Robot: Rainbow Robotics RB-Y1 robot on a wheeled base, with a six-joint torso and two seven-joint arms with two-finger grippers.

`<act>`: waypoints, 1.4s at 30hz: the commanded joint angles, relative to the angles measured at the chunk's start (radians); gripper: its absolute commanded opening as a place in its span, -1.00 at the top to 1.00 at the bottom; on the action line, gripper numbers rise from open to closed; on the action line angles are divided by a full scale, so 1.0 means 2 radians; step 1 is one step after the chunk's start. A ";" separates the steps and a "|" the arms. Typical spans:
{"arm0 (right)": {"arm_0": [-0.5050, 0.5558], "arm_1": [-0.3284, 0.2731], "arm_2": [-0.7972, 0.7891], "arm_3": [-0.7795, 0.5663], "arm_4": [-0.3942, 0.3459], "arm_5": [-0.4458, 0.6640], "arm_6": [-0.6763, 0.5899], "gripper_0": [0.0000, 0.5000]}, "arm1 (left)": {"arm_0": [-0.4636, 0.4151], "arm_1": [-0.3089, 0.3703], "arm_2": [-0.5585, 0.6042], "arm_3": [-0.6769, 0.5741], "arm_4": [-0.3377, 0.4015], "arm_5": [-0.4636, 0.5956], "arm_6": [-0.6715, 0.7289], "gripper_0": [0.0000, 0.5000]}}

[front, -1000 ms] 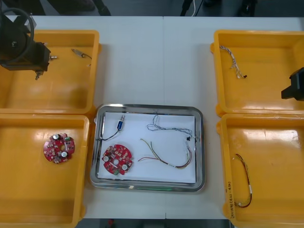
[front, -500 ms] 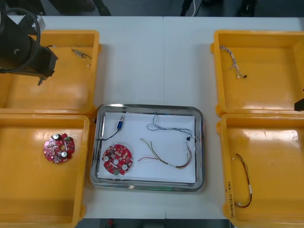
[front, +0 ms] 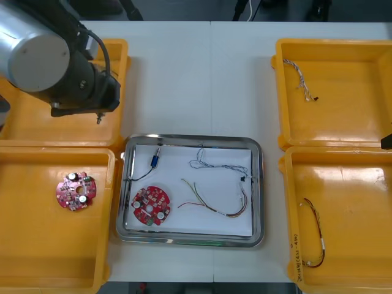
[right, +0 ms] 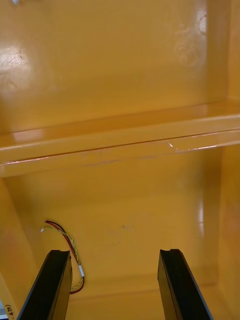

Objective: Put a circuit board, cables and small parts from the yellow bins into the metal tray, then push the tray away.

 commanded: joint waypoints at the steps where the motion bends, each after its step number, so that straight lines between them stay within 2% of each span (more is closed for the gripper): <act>1: 0.014 -0.012 -0.017 -0.009 0.004 -0.009 0.019 -1.00 | -0.003 -0.015 -0.048 -0.022 -0.007 0.002 0.046 1.00; 10: 0.014 -0.005 -0.017 -0.028 0.018 -0.021 0.024 -1.00 | -0.011 -0.024 -0.138 -0.019 -0.020 -0.056 0.103 1.00; 18: 0.014 0.009 -0.017 -0.035 0.037 -0.024 0.033 -1.00 | -0.013 -0.024 -0.201 -0.013 -0.026 -0.105 0.121 1.00; 27: 0.014 0.013 -0.017 -0.034 0.027 -0.037 0.049 -1.00 | -0.017 -0.025 -0.276 0.041 -0.043 -0.184 0.129 1.00; 42: 0.014 0.015 -0.017 -0.034 0.023 -0.040 0.059 -1.00 | -0.016 -0.025 -0.322 0.078 -0.063 -0.216 0.135 1.00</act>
